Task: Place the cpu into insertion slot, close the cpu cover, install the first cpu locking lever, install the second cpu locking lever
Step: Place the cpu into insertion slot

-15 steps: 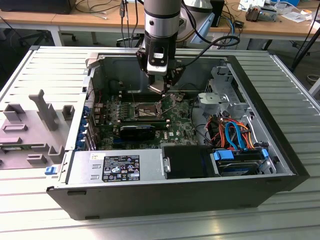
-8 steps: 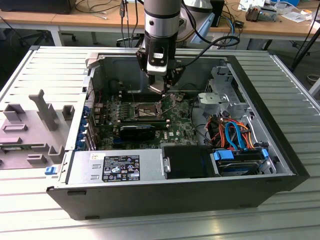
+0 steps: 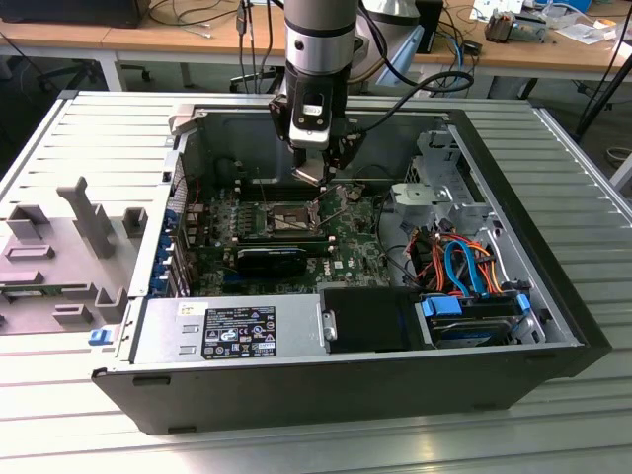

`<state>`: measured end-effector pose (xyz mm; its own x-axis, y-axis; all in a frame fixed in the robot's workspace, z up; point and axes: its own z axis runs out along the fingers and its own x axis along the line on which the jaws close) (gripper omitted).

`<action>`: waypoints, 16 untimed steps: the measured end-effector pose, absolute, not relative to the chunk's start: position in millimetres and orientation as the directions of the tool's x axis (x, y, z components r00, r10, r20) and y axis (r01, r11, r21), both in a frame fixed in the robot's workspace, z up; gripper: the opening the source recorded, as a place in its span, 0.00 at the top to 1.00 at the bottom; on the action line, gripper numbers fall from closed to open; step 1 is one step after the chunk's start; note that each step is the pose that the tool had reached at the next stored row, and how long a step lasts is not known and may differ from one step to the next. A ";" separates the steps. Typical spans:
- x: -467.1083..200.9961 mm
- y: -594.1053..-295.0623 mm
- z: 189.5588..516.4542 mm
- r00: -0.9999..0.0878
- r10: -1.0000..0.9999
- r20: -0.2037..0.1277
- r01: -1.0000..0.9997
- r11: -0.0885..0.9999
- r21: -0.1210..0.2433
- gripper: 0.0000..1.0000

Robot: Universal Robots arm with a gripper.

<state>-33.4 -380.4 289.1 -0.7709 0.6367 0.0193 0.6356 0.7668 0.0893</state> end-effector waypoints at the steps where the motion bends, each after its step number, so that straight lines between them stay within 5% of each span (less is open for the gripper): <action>1: -33.4 -380.4 289.0 -0.771 0.637 0.019 0.636 0.766 0.089 0.45; 16: -33.4 -380.4 288.9 -0.765 0.644 0.019 0.643 0.761 0.089 0.45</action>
<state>-33.4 -380.4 288.9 -0.7650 0.6437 0.0193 0.6426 0.7610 0.0893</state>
